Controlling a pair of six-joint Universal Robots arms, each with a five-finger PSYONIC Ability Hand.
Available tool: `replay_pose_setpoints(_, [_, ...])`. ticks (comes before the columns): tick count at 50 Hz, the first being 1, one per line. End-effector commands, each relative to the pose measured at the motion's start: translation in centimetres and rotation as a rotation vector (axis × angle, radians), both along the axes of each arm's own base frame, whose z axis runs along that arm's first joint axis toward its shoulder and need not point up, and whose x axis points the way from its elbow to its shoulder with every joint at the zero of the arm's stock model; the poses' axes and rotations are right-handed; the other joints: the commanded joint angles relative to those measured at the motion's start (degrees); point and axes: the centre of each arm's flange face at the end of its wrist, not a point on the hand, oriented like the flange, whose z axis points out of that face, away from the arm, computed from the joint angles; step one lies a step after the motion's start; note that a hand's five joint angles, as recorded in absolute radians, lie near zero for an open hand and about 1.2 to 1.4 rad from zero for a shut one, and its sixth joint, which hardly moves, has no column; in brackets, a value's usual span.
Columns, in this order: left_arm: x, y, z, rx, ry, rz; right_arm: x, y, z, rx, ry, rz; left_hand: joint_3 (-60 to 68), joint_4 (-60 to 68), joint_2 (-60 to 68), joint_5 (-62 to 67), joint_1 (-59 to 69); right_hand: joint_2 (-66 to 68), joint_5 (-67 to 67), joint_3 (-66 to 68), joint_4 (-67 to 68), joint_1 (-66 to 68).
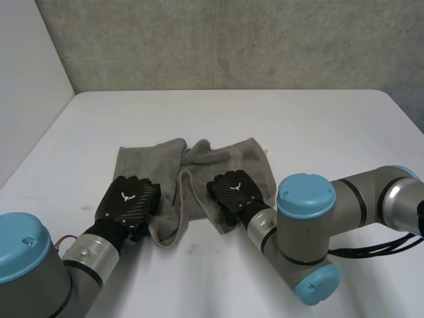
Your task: Fold the towel.
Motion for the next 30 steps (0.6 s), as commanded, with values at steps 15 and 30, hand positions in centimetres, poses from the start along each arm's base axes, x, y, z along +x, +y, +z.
replay_pose_setpoints(15, [0.0,-0.1,-0.3,0.009,-0.005,0.0,-1.8,-3.7,4.6,-0.095,-0.056,-0.064,10.3,10.2,10.3,11.3,11.9,43.9,43.0,43.4,43.4,43.4])
replay_pose_setpoints(30, [0.0,-0.1,-0.3,0.009,-0.005,0.0,-5.3,-3.6,3.7,0.03,0.117,-0.063,10.3,10.2,10.3,11.3,11.9,-10.5,-11.4,-11.0,-11.1,-11.1])
